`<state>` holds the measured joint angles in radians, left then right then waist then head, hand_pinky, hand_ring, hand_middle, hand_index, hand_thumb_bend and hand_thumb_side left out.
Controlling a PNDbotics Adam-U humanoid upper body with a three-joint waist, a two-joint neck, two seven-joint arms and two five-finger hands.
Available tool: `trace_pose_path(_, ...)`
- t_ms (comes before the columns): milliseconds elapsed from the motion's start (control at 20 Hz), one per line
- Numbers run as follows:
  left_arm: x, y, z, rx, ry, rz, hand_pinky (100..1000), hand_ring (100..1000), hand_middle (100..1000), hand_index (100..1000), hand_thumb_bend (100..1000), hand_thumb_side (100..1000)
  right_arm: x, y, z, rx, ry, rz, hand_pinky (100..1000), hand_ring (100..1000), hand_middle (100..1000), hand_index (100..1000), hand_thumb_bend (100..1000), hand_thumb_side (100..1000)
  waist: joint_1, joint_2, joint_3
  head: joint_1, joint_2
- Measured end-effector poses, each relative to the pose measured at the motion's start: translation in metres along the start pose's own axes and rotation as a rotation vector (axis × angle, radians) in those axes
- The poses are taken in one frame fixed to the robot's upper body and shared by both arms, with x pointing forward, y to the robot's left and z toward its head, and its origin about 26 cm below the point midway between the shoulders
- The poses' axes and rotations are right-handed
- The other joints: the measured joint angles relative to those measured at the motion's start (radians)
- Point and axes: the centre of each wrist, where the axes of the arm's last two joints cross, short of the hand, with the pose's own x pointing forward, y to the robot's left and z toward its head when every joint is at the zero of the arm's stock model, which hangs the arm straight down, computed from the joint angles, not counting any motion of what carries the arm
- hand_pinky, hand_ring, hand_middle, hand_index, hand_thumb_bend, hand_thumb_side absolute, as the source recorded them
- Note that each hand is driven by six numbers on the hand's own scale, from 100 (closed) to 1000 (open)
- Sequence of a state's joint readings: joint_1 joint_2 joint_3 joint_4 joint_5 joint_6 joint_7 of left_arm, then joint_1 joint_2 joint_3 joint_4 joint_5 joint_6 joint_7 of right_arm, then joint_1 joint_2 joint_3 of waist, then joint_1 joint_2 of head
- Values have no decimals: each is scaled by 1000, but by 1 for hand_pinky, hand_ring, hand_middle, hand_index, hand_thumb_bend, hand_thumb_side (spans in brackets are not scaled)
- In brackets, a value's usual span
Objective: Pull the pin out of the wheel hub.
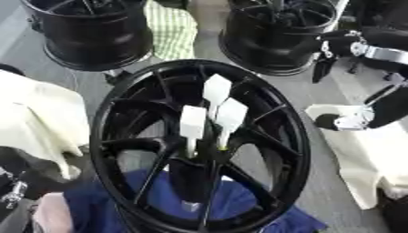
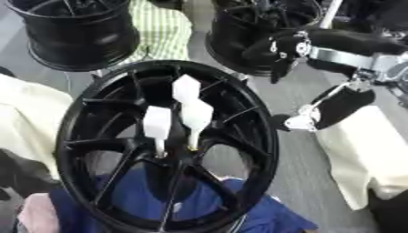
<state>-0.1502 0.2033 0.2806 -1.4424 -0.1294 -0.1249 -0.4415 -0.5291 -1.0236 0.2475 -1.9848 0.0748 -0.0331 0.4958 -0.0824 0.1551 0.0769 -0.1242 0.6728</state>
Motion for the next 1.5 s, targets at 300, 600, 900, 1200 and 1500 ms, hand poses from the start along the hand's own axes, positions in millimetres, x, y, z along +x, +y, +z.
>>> trace_pose_path(300,0,0,0,-13,-4,1,585,475,514,725,100,596,-3,2,-15,26,-21,-27,635,628,890,939,470,172,0,0,4,-11,-3)
trace_pose_path(600,1,-1,-1,-25,-9,2,587,477,516,726,100,598,-9,6,-27,65,-34,-50,657,668,915,946,465,172,-1,0,6,-18,-3)
trace_pose_path(900,1,-1,-1,-33,-14,0,589,478,518,727,100,600,-15,7,-39,100,-34,-49,683,702,940,968,452,185,-2,0,12,-24,-3)
trace_pose_path(1200,3,-2,-4,-45,-23,-3,590,479,519,728,100,602,-21,9,-52,132,-34,-45,677,695,944,972,395,284,-4,4,18,-31,-3)
trace_pose_path(1500,3,-2,-5,-53,-29,-5,591,479,520,729,100,604,-26,13,-61,155,-40,-59,665,681,940,969,401,288,-4,9,24,-34,-4)
